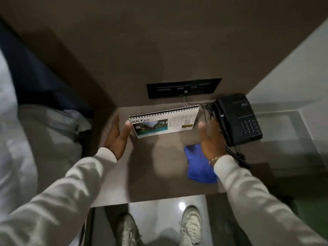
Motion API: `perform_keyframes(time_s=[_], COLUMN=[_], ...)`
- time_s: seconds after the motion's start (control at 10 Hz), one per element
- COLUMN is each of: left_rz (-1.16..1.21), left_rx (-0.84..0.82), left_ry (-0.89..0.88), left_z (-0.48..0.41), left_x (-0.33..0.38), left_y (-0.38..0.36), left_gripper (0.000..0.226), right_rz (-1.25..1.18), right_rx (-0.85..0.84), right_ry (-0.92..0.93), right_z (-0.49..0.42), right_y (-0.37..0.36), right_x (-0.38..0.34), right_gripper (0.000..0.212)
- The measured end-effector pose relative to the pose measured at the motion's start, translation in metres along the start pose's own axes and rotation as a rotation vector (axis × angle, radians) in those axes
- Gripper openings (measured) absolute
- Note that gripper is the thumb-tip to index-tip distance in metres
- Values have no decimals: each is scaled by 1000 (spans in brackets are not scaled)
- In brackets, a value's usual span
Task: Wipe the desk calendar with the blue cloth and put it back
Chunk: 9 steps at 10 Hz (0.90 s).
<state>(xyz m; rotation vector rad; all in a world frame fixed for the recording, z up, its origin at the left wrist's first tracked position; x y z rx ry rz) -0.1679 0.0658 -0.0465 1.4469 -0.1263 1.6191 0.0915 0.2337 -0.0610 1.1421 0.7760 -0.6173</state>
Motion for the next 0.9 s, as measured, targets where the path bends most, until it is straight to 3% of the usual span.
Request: perform_keyframes(time_s=[0.1, 0.2, 0.3, 0.5, 0.6, 0.7, 0.9], left_rz=[240, 482, 622, 630, 613, 636, 655], left_rx=[1, -86, -145, -66, -112, -131, -66], left_ry=[178, 255, 282, 307, 281, 240, 222], left_z=[-2, -8, -7, -32, -48, -52, -63], left_x=[-1, 4, 13, -6, -5, 6, 15], left_y=[-5, -18, -25, 13, 28, 34, 47], left_gripper=[47, 58, 55, 59, 61, 55, 53], right_rz=[-140, -94, -117, -276, -329, -243, -150], right_rx=[-61, -58, -28, -90, -110, -185, -149], right_ry=[-70, -1, 5, -82, -89, -46, -45], right_z=[-30, -39, -28, -16, -25, -31, -32], right_y=[-7, -16, -22, -59, -83, -104, -103], right_x=[-28, -42, -42, -51, -66, -78, -98], right_gripper=[56, 39, 35, 57, 68, 87, 92])
Point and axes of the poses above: each hand's wrist, its own z-axis away from the middle knuckle, its own y-axis out of the back of the hand, x = y × z, the point moved 6 cm from there along -z, towards the middle knuckle, and after that the axes turned 5 degrees about x, right-handed, at the moved point
